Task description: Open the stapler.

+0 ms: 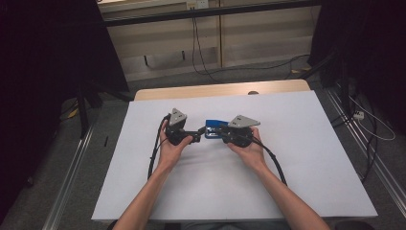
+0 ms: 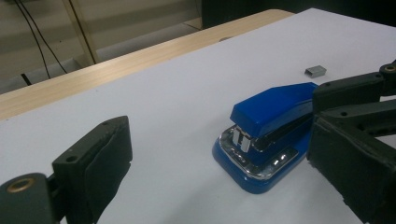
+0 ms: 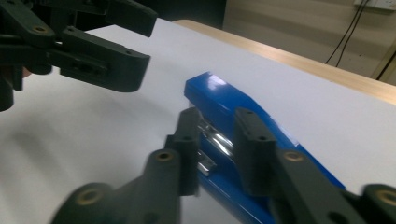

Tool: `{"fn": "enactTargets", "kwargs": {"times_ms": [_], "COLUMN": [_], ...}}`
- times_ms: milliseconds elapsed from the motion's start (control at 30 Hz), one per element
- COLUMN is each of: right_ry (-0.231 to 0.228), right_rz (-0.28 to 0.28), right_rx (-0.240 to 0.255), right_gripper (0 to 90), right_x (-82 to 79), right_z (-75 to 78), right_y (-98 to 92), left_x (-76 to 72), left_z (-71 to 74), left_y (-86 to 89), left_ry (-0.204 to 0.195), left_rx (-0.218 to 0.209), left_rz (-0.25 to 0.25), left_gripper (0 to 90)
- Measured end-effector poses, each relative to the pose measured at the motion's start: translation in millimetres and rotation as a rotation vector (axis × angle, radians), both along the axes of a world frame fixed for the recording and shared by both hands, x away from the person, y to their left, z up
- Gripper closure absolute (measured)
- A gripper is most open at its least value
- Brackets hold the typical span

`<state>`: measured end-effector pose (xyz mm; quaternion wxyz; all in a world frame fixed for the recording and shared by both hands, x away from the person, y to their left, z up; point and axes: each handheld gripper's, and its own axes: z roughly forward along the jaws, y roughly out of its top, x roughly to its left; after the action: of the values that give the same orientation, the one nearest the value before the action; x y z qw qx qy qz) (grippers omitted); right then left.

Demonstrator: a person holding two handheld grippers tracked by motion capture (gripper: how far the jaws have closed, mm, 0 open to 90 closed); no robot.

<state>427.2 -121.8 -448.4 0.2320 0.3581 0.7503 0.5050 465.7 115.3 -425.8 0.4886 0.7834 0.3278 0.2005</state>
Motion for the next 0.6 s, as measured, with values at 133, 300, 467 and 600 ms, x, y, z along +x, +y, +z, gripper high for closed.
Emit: {"fn": "enactTargets", "kwargs": {"times_ms": [133, 300, 467, 600], "right_ry": [0.039, 0.058, 0.077, 0.099], "right_rz": [0.034, 0.024, 0.025, 0.038], "right_rx": [0.007, -0.02, -0.026, -0.07], "right_gripper": [88.1, 90.0, 90.0, 90.0], "right_x": [-0.6, 2.0, 7.8, 9.8], "right_z": [1.7, 0.5, -0.2, -1.5], "right_y": [5.6, 8.2, 8.1, 12.0], "left_x": [-1.1, 0.5, 3.8, 8.2], "left_z": [3.8, 2.1, -1.7, -9.0], "left_y": [2.5, 3.6, 3.7, 2.0], "left_ry": [-0.023, -0.01, -0.007, 0.014], "left_rx": [-0.001, -0.007, -0.009, 0.006], "left_rz": [-0.015, -0.01, -0.003, -0.002], "left_gripper": [7.0, 7.0, 10.0, 14.7]}}
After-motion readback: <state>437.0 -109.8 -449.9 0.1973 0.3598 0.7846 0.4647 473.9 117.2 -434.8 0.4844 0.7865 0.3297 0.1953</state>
